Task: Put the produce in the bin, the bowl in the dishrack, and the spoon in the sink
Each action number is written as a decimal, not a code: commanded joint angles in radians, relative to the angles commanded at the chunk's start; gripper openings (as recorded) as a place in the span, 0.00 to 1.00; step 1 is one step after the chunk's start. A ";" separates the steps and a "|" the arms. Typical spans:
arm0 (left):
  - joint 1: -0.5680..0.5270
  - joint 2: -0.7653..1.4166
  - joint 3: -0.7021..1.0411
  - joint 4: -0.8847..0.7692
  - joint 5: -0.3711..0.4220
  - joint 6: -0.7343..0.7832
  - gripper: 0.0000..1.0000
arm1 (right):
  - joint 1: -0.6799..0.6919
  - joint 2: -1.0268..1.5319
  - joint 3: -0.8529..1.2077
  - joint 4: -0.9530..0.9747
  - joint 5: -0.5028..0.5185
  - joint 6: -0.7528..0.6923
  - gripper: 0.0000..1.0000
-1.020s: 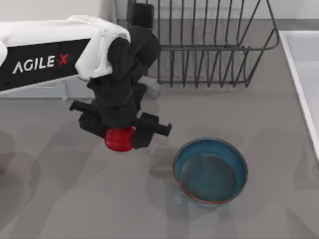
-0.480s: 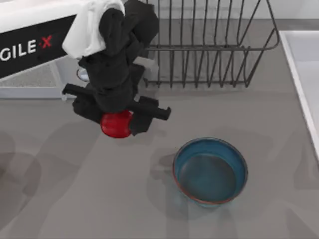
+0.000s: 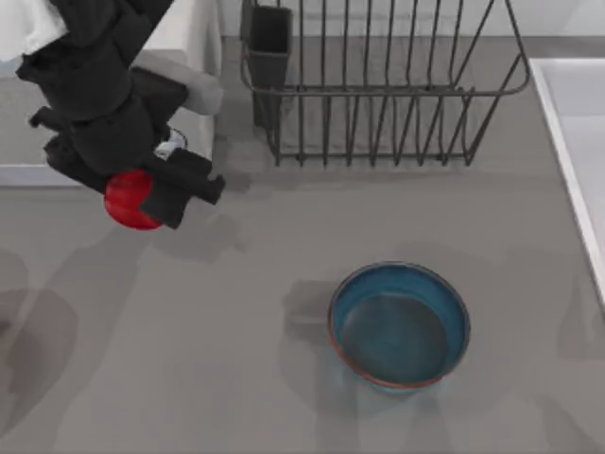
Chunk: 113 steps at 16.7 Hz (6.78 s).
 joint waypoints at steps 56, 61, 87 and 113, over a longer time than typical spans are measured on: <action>0.778 -0.205 -0.451 0.192 0.048 1.887 1.00 | 0.000 0.000 0.000 0.000 0.000 0.000 1.00; 0.778 -0.205 -0.451 0.192 0.048 1.887 1.00 | 0.000 0.000 0.000 0.000 0.000 0.000 1.00; 0.421 -1.619 -1.403 1.089 -0.034 -0.006 1.00 | 0.000 0.000 0.000 0.000 0.000 0.000 1.00; 0.391 -1.757 -1.503 1.196 -0.054 -0.156 1.00 | 0.362 1.178 0.918 -0.796 -0.008 0.372 1.00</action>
